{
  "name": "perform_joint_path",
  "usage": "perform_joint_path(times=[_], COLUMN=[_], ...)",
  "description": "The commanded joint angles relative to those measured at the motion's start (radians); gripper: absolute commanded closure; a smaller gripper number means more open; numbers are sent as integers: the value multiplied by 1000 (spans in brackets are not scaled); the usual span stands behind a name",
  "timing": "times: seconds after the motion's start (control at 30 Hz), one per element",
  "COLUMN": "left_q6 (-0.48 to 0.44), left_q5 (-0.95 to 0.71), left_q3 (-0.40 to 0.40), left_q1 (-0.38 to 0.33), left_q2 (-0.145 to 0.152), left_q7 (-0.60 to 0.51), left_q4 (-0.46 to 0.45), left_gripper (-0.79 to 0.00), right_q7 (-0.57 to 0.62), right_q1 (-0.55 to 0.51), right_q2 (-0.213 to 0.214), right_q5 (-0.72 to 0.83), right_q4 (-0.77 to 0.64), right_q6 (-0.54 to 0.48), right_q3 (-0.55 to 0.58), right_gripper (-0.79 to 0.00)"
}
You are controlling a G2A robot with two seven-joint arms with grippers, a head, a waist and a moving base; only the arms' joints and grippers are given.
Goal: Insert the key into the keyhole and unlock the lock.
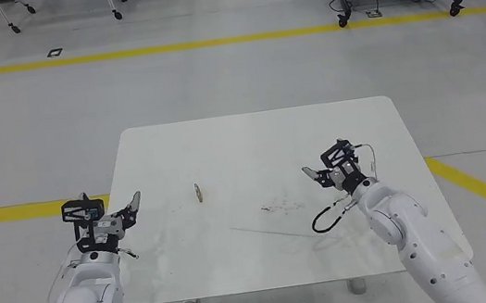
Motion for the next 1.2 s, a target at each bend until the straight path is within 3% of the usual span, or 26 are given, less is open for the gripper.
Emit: perform_joint_path(times=[0.0,0.23,0.5,0.6,0.7,0.77,0.87,0.93,1.03,1.17], left_q6=[0,0,0,0,0,0,0,0,0,0], left_q5=[0,0,0,0,0,0,0,0,0,0], left_q3=[0,0,0,0,0,0,0,0,0,0], left_q1=[0,0,0,0,0,0,0,0,0,0], left_q2=[0,0,0,0,0,0,0,0,0,0], left_q7=[0,0,0,0,0,0,0,0,0,0], left_q4=[0,0,0,0,0,0,0,0,0,0], left_gripper=[-785,-785,-785,-785,-785,-785,-785,-785,-785,-785], right_q7=[-3,-19,-168,-181,-145,-114,-63,-41,-25,-7], right_q1=[-2,-5,72,135,190,221,263,289,322,357], right_q2=[0,-1,2,-1,-7,-11,-20,-26,-34,-45], right_q5=[0,32,94,62,2,-44,-83,-74,-58,-47], right_q4=[-2,-2,139,207,257,268,302,331,367,400], right_q6=[1,-23,-465,-568,-594,-618,-612,-609,-626,-629], right_q3=[1,-4,-86,-132,-183,-226,-273,-293,-319,-353], right_gripper=[-785,-785,-785,-785,-653,-502,-406,-391,-434,-376])
